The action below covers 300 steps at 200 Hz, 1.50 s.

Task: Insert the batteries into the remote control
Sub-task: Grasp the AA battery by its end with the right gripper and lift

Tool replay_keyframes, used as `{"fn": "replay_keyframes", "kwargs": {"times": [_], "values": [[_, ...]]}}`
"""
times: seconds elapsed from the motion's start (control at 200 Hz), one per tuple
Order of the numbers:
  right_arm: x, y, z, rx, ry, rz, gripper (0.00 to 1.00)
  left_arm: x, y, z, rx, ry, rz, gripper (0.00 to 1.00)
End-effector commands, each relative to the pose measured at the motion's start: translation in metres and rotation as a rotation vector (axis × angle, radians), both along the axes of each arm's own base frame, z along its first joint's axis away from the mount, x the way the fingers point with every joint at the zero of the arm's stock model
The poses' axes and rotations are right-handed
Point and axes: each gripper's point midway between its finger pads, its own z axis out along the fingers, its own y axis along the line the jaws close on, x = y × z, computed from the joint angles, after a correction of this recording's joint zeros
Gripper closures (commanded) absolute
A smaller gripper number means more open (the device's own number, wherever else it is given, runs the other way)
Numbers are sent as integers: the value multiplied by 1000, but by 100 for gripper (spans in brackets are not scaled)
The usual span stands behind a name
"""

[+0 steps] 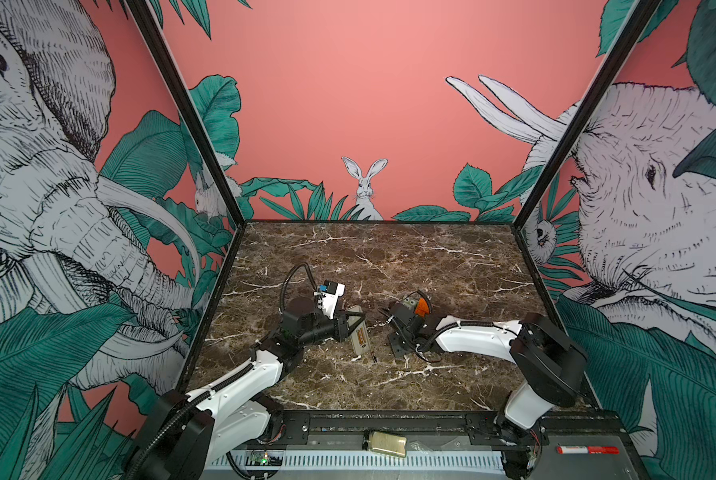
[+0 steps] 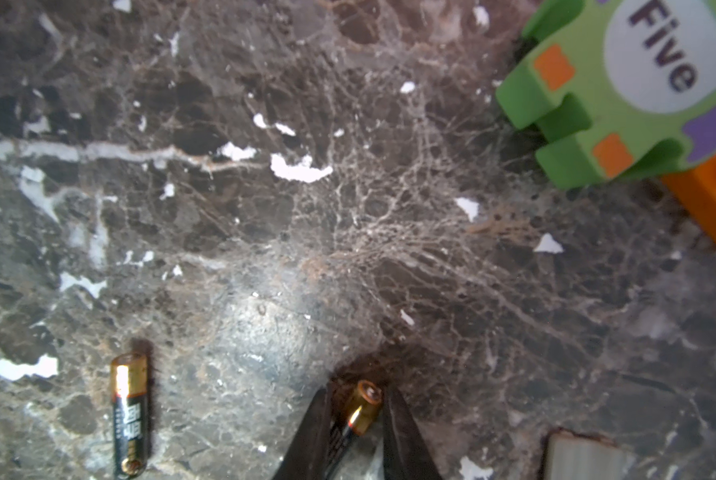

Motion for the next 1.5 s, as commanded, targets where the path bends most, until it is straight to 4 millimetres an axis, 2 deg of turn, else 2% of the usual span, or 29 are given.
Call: {"fn": "replay_keyframes", "kwargs": {"times": [0.0,0.255,0.48,0.665,1.05,1.355,1.495], "values": [[-8,-8,-3,-51,22,10,81,2,1,8,-26,-30,6,100],[-15,-16,-2,-107,56,62,89,3,0,6,-25,-34,6,100],[-33,-23,-1,-155,141,138,96,4,0,12,-25,-63,7,100],[-41,-24,3,-186,194,196,97,3,1,10,-21,-66,5,100],[-43,-27,-7,-234,235,211,89,2,2,8,-9,-77,2,100],[-42,-27,-8,-237,234,208,79,1,3,6,-5,-76,2,100],[-43,-26,-9,-238,243,215,80,1,3,6,-4,-75,2,100]]}}
